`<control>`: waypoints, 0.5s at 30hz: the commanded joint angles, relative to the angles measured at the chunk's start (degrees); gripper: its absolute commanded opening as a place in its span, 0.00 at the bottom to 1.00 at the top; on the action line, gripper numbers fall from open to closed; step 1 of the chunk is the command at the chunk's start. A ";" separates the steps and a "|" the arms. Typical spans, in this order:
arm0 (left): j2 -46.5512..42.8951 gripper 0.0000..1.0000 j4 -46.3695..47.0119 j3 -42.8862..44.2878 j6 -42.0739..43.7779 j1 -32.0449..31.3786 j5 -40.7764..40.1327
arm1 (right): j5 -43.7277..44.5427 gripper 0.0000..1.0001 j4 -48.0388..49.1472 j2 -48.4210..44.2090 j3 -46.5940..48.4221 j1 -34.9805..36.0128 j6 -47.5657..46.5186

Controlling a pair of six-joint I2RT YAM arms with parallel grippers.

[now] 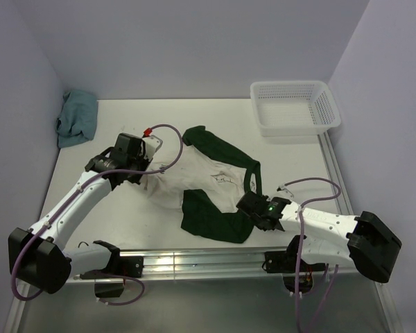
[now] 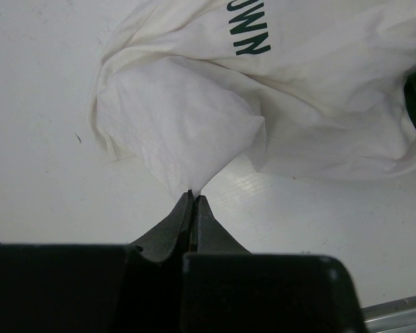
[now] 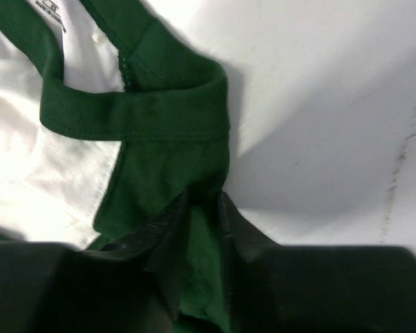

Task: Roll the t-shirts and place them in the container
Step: Flatten the tshirt

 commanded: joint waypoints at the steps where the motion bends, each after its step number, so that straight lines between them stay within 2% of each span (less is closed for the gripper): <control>1: -0.27 0.00 -0.21 2.88 1.00 0.22 1.33 | -1.82 0.26 3.50 2.93 -1.16 -0.58 -1.36; 3: 0.00 0.00 -0.12 2.80 1.08 0.30 1.16 | -2.43 0.16 5.17 3.37 -1.52 -0.58 -1.98; 4: -0.09 0.00 -0.21 3.06 1.08 0.22 0.98 | -2.35 0.06 5.27 3.55 -1.43 -0.58 -2.59; 5: -0.09 0.00 -0.21 3.15 1.00 0.22 0.81 | -2.17 0.00 4.66 3.46 -0.47 -0.58 -2.94; 9: -0.53 0.00 -0.38 5.34 1.08 0.22 -0.60 | 0.98 0.00 -1.22 -0.57 6.37 -0.75 -6.98; 11: -0.27 0.00 -0.65 8.15 1.00 0.48 -1.56 | 2.49 0.00 -3.07 -4.78 12.15 -2.15 -12.68; 15: 0.44 0.00 0.05 12.63 1.34 2.84 -3.06 | 2.40 0.00 -3.09 -11.55 22.37 -10.74 -24.02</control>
